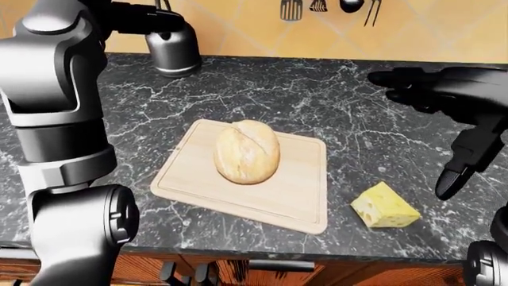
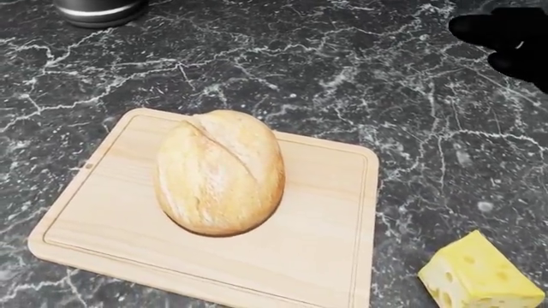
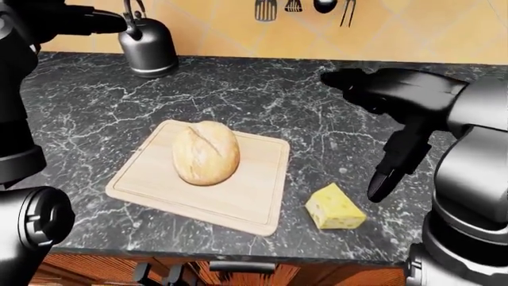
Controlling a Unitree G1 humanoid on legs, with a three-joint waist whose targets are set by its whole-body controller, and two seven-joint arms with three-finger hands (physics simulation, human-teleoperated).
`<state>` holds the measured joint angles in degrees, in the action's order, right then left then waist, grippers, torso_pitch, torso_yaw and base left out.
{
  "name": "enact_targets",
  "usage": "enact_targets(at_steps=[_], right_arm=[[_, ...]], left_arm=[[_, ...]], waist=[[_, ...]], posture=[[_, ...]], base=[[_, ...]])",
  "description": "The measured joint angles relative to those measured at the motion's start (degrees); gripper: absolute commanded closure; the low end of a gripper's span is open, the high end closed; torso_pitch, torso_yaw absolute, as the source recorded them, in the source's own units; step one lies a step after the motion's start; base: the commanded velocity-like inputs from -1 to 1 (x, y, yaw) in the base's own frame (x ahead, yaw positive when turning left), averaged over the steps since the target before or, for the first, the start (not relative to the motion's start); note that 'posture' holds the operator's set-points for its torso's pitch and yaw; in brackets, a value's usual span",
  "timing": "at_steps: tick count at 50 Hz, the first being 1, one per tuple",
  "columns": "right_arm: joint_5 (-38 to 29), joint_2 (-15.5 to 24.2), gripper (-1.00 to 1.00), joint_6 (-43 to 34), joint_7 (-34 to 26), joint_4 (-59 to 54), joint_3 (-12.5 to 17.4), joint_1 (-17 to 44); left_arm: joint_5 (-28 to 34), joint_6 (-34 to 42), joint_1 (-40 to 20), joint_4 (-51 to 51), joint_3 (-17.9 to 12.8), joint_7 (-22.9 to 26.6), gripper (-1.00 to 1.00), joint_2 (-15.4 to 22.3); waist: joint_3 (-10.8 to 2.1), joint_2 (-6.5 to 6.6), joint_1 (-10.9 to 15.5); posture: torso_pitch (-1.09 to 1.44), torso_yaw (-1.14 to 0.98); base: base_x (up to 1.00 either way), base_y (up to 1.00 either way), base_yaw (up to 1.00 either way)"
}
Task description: Pick up the wedge of cheese and place it on the slice of bread to prepare a simple cheese on bread dish.
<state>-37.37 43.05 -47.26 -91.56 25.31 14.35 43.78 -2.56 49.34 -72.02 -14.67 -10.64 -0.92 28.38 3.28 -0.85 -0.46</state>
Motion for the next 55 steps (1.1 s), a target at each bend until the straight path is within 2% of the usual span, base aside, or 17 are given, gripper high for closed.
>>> enact_targets(at_steps=[9, 19, 24, 38, 44, 55], right_arm=[[2.26, 4.20, -1.00, -2.82, -0.94, 4.45, 0.01, -6.57], [5.78, 5.32, -1.00, 0.34, -0.94, 9.20, 0.73, -11.56], [8.59, 7.39, -1.00, -2.13, -0.94, 12.31, -0.83, -13.00], [11.32, 10.11, -1.00, -2.65, -0.94, 18.59, 0.30, -19.60], [10.63, 9.47, -1.00, -3.39, -0.94, 20.50, -0.72, -20.09], [6.26, 7.42, -1.00, -3.31, -0.94, 23.07, -5.32, -14.23]], left_arm=[[-0.17, -0.09, 0.31, 0.04, -0.12, -0.02, -1.00, 0.06], [-0.24, -0.21, 0.10, -0.19, -0.04, 0.05, -1.00, 0.22], [-0.13, 0.08, -0.11, -0.05, -0.04, 0.07, -1.00, 0.32], [0.11, 0.31, -0.59, 0.13, 0.09, 0.04, -1.00, -0.06], [0.06, 0.79, -0.57, 0.75, 0.14, 0.01, -1.00, -0.10], [-0.07, 0.80, -0.38, 0.97, 0.06, -0.02, -1.00, -0.14]], waist=[[-0.23, -0.07, 0.01], [-0.38, -0.14, -0.09], [-0.39, -0.23, -0.19], [-0.31, -0.58, -0.24], [-0.24, -0.55, -0.31], [-0.20, -0.27, -0.34]], posture=[[0.00, 0.00], [0.00, 0.00], [0.00, 0.00], [0.00, 0.00], [0.00, 0.00], [0.00, 0.00]], base=[[0.00, 0.00, 0.00], [0.00, 0.00, 0.00], [0.00, 0.00, 0.00], [0.00, 0.00, 0.00], [0.00, 0.00, 0.00], [0.00, 0.00, 0.00]])
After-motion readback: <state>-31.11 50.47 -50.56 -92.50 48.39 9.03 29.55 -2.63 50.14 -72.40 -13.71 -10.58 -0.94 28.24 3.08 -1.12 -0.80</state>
